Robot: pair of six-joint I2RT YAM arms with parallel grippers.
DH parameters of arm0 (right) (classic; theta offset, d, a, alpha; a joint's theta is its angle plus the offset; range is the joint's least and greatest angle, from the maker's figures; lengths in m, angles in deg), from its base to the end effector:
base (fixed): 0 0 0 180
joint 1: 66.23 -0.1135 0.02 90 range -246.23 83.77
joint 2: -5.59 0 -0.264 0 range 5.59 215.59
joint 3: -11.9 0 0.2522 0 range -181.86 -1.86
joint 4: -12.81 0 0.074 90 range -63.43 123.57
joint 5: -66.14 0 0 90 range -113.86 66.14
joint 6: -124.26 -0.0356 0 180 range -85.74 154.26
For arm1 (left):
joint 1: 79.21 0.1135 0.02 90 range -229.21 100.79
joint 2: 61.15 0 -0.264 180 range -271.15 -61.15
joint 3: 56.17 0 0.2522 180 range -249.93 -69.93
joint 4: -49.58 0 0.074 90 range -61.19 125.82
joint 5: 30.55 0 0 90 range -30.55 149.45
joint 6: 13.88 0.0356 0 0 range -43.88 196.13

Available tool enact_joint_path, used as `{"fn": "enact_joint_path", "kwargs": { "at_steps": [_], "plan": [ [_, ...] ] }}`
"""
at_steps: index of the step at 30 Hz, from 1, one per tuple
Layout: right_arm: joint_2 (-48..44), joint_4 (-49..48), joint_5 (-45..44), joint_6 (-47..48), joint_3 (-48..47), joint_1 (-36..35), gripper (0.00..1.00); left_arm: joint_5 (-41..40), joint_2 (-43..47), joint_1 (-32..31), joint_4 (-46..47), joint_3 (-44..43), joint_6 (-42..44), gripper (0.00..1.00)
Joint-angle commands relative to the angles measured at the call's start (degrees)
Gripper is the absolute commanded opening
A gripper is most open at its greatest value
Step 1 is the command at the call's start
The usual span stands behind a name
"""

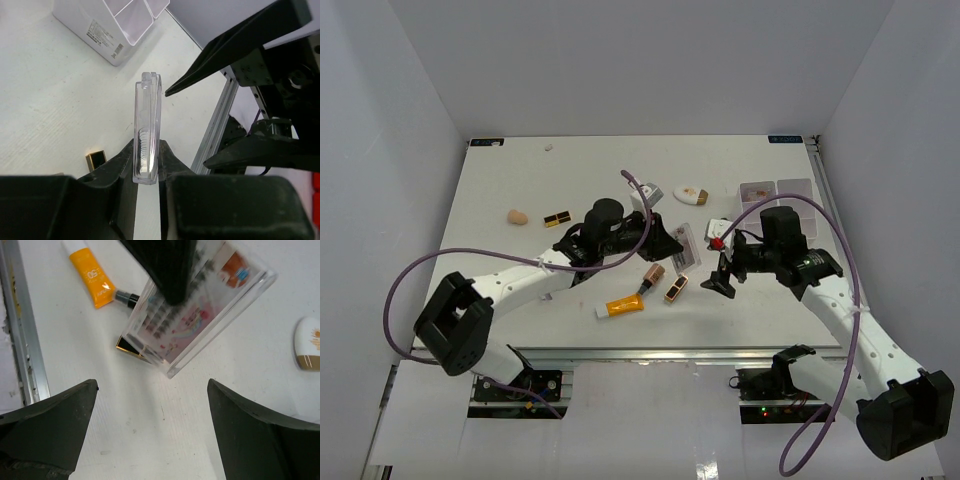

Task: Organize the makeup

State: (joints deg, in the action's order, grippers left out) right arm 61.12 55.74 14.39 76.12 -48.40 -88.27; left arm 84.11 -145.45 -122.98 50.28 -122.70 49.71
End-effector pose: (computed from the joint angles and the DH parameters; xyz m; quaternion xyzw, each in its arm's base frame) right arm 0.1790 0.0963 0.2891 -0.5712 0.6452 0.2192 0.4575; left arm 0.2321 -0.2429 0.2680 0.2440 0.7575 -0.4743 0.3764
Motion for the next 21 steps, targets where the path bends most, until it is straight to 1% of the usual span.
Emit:
{"fn": "enact_joint_path", "kwargs": {
  "at_steps": [1, 2, 3, 5, 7, 9, 12, 13, 16, 18, 21],
  "plan": [
    [1.96, 11.42, 15.21, 18.62, -5.21, 0.42, 0.94, 10.2, 8.03, 0.44, -5.73, 1.94, 16.98, 0.17],
    [2.59, 14.27, 16.79, 20.6, -6.02, 0.42, 0.93, 11.83, 9.21, 0.52, -6.08, 2.84, 19.4, 0.17],
    [3.36, 16.24, 18.21, 24.56, -7.99, 0.42, 0.91, 13.17, 10.27, 0.45, -6.5, 4.82, 23.8, 0.17],
    [6.21, 19.65, 21.82, 27.53, -10.55, 0.33, 0.89, 16.08, 13.59, 0.53, -6.55, 7.21, 28.89, 0.17],
    [9.34, 22.59, 23.4, 28.16, -14.02, 0.33, 0.86, 17.86, 15.41, 0.44, -6.55, 10.24, 34.34, 0.17],
    [11.32, 23.22, 25.55, 27.03, -15.77, 0.31, 0.85, 17.36, 17.21, 0.27, -6.62, 11.98, 37.46, 0.17],
    [13.16, 21.6, 26.57, 23.95, -16.3, -0.35, 0.85, 17.22, 18.37, 0.11, -6.55, 13.24, 39.07, 0.17],
    [13.47, 20.41, 26.43, 21.52, -16.24, -1.02, 0.85, 17.54, 18.26, 0.03, -6.49, 13.25, 39.16, 0.17],
    [14.09, 16.43, 25.39, 15.76, -16.13, -2.7, 0.79, 18.08, 17.76, -0.21, -6.4, 12.98, 39.01, 0.16],
    [14.61, 14.0, 24.42, 13.15, -16.18, -3.93, 0.75, 17.99, 17.7, -0.28, -6.24, 12.97, 38.92, 0.16],
    [15.29, 12.29, 24.12, 10.37, -15.96, -5.63, 0.71, 18.04, 17.75, -0.45, -5.99, 13.09, 38.52, 0.16]
  ]
}}
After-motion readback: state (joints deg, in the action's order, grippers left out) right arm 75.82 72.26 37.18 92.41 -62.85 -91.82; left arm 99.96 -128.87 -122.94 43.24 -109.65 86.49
